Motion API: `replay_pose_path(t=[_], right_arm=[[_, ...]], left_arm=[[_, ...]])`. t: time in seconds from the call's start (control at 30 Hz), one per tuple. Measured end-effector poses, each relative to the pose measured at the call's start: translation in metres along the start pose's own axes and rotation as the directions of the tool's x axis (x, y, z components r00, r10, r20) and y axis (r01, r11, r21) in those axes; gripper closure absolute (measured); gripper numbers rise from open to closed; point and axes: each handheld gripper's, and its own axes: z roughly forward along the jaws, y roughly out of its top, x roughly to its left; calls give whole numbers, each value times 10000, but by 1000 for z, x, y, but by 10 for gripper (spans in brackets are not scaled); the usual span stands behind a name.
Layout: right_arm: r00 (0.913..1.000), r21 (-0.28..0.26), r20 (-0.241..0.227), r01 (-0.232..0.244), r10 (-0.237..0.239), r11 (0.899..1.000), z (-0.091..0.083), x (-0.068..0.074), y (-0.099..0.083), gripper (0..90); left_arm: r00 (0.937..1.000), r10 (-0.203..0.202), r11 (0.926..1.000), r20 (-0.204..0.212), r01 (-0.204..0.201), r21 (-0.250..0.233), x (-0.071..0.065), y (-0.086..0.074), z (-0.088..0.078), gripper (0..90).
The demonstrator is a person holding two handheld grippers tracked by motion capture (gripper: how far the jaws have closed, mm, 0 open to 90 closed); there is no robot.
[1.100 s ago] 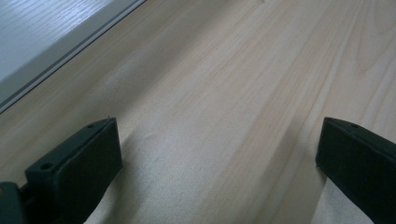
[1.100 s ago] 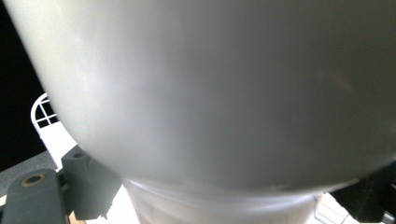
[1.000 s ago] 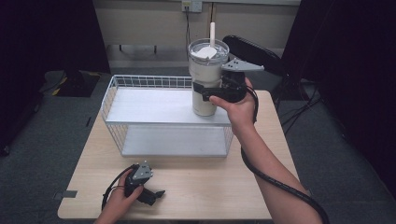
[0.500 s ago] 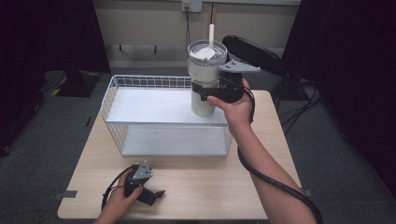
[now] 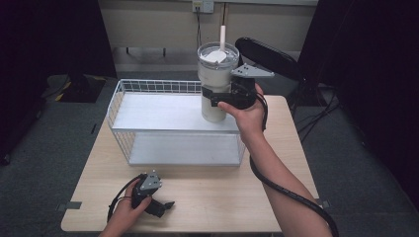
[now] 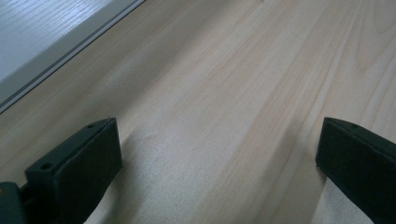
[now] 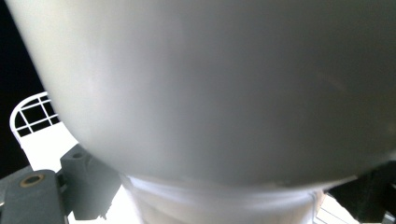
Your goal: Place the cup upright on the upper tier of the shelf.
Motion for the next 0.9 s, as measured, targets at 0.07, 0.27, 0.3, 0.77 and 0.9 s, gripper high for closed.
replay_pose_path(t=[0.07,0.27,0.3,0.77,0.9], right_arm=[[10000,4,-35,51,-51,10000,-1,0,0,101],[10000,41,12,-36,36,10000,0,0,0,98],[10000,57,31,-26,26,10000,0,0,0,98],[9999,360,139,-95,90,9993,-1,2,4,94],[9998,389,180,-104,97,9992,-1,3,4,93]], left_arm=[[10000,-4,10000,-1,4,-1,0,0,0,0],[10000,-1,10000,2,1,-2,0,0,0,0],[10000,-2,10000,-2,2,-1,0,0,0,0],[10000,2,10000,10,-2,-3,0,0,0,0],[10000,10,10000,10,-10,-2,0,0,0,0]])
